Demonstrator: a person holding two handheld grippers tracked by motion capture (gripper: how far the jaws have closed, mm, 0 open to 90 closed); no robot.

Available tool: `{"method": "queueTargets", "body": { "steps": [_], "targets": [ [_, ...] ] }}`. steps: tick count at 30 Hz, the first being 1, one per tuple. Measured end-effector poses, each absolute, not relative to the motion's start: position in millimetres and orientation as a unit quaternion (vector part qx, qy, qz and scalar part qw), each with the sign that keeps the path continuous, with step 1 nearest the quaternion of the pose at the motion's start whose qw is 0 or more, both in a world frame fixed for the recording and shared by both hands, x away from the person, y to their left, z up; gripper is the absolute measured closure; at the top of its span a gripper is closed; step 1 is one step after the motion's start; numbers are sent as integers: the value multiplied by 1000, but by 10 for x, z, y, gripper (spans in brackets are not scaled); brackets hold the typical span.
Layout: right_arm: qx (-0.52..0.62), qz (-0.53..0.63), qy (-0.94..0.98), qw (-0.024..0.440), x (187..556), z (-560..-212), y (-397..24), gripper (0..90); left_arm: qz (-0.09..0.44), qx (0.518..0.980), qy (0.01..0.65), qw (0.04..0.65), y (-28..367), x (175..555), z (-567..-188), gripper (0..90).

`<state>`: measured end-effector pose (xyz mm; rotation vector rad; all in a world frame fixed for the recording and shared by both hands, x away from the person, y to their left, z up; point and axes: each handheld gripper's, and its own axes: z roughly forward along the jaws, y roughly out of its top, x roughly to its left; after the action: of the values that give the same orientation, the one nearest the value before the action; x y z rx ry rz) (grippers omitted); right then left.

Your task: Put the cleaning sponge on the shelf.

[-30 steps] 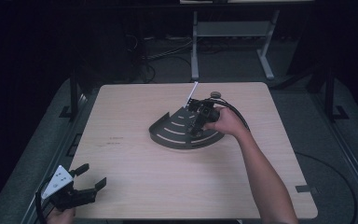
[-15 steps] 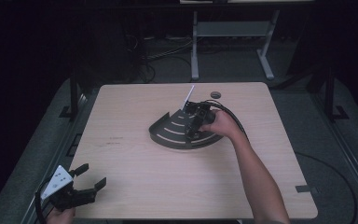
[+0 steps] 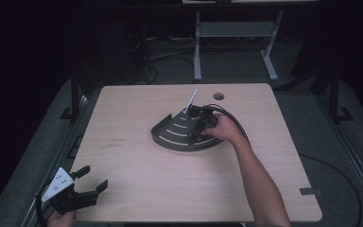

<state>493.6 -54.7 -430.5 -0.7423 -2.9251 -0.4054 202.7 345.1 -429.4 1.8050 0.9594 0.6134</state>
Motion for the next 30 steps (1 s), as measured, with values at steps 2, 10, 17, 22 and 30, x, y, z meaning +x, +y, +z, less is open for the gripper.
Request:
{"method": "queueTargets", "body": {
  "steps": [2,10,17,22,30],
  "targets": [
    [-244,-132,-960,46,4939,-4316,-547,335,251,741,394,483,3451,2027,-4293,133],
    [-246,-134,-959,49,4942,-4324,-529,331,252,740,393,484,3446,2026,-4292,133],
    [-247,-138,-958,51,4950,-4330,-528,323,252,741,393,482,3450,2029,-4293,133],
    [-250,-138,-957,54,4950,-4336,-517,309,252,740,394,483,3450,2027,-4292,133],
    [-250,-134,-958,52,4939,-4347,-500,274,251,740,393,485,3444,2033,-4290,133]
  ]
}}
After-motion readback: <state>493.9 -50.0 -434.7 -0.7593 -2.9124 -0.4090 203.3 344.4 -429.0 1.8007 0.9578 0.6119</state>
